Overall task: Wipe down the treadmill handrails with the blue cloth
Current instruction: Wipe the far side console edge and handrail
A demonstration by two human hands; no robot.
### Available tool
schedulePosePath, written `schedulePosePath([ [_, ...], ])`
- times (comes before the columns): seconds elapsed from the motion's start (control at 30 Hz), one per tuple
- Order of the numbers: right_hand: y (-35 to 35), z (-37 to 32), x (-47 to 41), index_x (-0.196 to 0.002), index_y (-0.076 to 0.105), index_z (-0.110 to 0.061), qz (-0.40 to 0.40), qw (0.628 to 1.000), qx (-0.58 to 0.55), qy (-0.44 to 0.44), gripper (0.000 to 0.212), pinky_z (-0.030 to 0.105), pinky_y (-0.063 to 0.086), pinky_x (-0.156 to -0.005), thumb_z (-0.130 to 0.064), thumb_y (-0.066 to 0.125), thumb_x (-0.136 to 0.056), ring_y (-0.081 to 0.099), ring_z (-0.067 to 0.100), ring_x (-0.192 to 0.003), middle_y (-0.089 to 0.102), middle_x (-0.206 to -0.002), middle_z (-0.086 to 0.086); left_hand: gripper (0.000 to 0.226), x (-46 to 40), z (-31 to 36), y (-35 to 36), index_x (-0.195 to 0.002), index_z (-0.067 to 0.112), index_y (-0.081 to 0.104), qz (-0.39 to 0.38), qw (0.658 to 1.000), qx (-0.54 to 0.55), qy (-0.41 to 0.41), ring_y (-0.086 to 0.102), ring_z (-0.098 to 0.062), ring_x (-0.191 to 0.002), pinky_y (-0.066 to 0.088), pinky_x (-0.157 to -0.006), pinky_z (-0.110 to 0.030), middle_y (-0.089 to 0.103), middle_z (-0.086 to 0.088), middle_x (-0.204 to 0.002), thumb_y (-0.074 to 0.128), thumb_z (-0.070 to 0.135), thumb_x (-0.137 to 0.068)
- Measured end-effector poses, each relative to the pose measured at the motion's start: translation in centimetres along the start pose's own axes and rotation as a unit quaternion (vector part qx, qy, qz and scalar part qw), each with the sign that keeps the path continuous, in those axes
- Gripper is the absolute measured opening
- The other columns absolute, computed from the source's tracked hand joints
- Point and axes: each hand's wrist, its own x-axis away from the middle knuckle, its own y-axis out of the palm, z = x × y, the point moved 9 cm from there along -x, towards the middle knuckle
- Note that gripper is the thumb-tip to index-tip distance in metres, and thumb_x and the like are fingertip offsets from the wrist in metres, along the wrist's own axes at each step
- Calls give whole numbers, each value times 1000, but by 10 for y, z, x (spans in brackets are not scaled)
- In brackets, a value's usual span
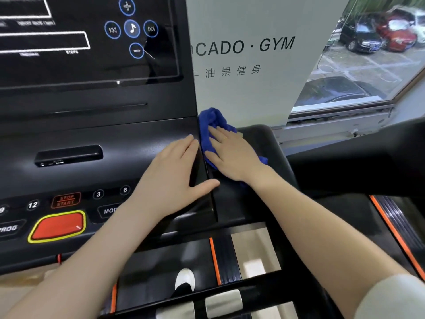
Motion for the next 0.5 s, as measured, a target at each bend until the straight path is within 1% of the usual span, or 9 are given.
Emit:
schedulePosePath([
  [0.07,0,14,0,-147,23,-19,-18,999,38,9,52,40,11,-116,-38,27,-99,16,20,-144,18,-157,1,102,2,5,8,-143,5,31,-15,1000,-5,7,29,-24,-139,10,-108,-22,34,-11,-150,22,73,-67],
  [0.1,-2,26,2,-147,23,-19,-22,997,58,35,51,41,8,-116,-38,26,-99,15,19,-144,17,-157,1,102,3,9,11,-143,5,31,-19,1000,-3,10,29,-24,-139,12,-110,-23,33,-11,-150,22,73,-68],
  [0.17,-11,55,10,-144,29,-15,-4,991,81,110,50,41,7,-114,-35,28,-99,17,20,-142,20,-156,4,95,7,18,17,-144,7,27,-21,1000,8,14,24,-22,-141,14,-114,-26,28,-9,-153,32,71,-75],
  [0.2,-15,70,18,-143,31,-14,8,986,78,146,49,41,8,-114,-33,29,-99,18,21,-142,21,-155,5,90,11,22,21,-145,8,24,-27,999,14,19,20,-20,-142,12,-115,-26,23,-7,-155,39,68,-80],
  [0.27,-19,92,37,-143,31,-14,14,981,47,189,48,41,12,-113,-29,32,-98,20,25,-141,20,-155,6,86,18,34,30,-147,11,19,-46,998,10,41,14,-18,-144,6,-115,-23,17,-4,-157,44,63,-84],
  [0.33,-21,99,59,-142,32,-13,17,977,2,212,47,42,24,-108,-24,35,-97,30,33,-135,22,-154,12,84,24,46,39,-147,12,19,-64,996,-2,65,13,-18,-144,4,-115,-23,17,-3,-157,43,63,-85],
  [0.4,-24,93,85,-137,37,-10,28,972,-21,234,43,42,35,-93,-21,37,-96,43,41,-119,31,-147,18,84,29,59,47,-147,12,22,-73,994,-11,81,13,-20,-145,6,-116,-26,19,-5,-157,41,65,-84],
  [0.43,-24,85,100,-135,40,-8,32,971,-17,238,41,41,37,-87,-20,38,-95,46,41,-112,36,-142,20,85,31,65,53,-147,13,22,-76,993,-18,90,12,-21,-145,5,-117,-27,19,-5,-156,39,66,-82],
  [0.5,-25,67,132,-129,46,-1,43,972,8,230,41,42,40,-84,-20,39,-93,49,42,-109,44,-133,25,81,34,77,66,-147,16,21,-91,989,-39,111,10,-21,-146,4,-117,-30,17,-6,-157,39,65,-84],
])
